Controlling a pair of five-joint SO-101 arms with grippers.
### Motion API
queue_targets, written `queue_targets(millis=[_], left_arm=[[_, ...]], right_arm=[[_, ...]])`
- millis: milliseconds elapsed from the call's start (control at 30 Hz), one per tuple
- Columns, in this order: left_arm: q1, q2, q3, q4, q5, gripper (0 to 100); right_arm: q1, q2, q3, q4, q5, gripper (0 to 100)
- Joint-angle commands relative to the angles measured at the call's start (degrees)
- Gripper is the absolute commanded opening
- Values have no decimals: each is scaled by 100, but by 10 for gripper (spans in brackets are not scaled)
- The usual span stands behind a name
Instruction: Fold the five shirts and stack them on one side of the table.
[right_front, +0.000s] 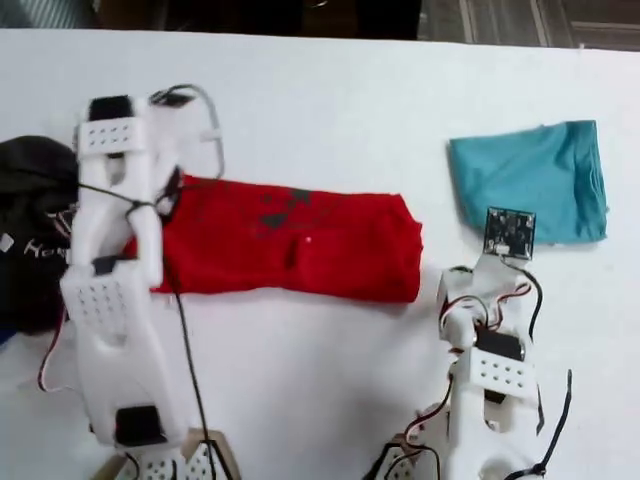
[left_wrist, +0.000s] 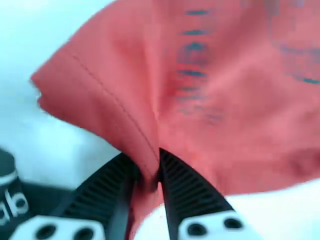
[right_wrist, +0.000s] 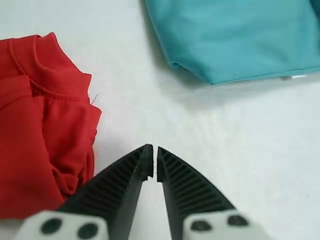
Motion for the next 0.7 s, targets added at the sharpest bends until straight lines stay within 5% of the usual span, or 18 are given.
queue_targets(millis=[0, 300, 433, 667], left_arm=[[897, -1530, 462, 62, 334, 24], [2971, -2444, 576, -79, 862, 25], [3411, -2321, 514, -440, 1020, 25], [4026, -1829, 523, -853, 1327, 25]], right_arm=[[57, -154, -18, -119, -44, 22], [435, -198, -26, -119, -158, 22], [804, -198, -44, -119, -958, 22], [831, -198, -44, -127, -976, 22]])
